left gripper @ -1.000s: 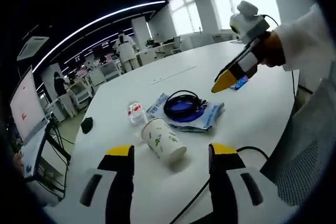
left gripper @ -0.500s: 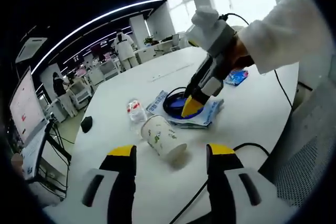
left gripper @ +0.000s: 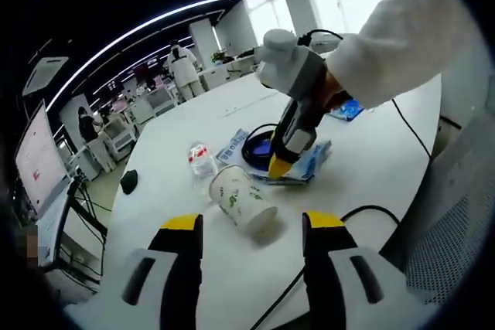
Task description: Arrange the tabletop items into an orderly group along one side of the table until the central work area is clear of visible clutter.
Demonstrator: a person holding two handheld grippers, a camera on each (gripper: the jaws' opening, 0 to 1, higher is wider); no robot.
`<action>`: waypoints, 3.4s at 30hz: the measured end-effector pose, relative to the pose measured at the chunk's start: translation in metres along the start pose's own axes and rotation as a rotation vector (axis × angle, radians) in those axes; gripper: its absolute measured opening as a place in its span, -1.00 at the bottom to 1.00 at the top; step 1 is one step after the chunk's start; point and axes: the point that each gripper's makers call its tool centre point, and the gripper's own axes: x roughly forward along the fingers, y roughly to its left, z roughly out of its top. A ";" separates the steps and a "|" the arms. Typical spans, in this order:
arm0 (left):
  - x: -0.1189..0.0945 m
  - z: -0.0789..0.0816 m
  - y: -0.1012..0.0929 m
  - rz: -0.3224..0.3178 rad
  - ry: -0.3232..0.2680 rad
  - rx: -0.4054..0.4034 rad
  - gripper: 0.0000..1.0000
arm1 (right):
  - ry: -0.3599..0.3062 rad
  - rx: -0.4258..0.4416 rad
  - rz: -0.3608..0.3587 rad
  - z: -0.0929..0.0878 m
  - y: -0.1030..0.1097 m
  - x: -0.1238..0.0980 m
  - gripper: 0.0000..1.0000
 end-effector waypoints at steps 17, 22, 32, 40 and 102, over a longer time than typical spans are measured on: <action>0.001 -0.004 0.000 0.001 0.027 0.022 -0.03 | 0.051 -0.290 -0.061 -0.001 -0.005 0.000 -0.93; 0.000 -0.003 -0.001 -0.001 0.025 0.036 -0.02 | -0.014 -0.298 -0.065 0.011 0.001 -0.017 -0.97; 0.000 -0.003 -0.004 -0.008 0.031 0.057 -0.01 | -0.165 -0.220 -0.128 0.024 -0.019 -0.067 -1.00; 0.000 -0.005 -0.008 -0.025 0.040 0.076 -0.02 | -0.299 -0.080 -0.218 0.022 -0.041 -0.132 -1.00; 0.006 -0.024 -0.008 -0.011 0.152 0.112 -0.05 | -0.319 0.400 -0.343 -0.156 -0.072 -0.229 -0.99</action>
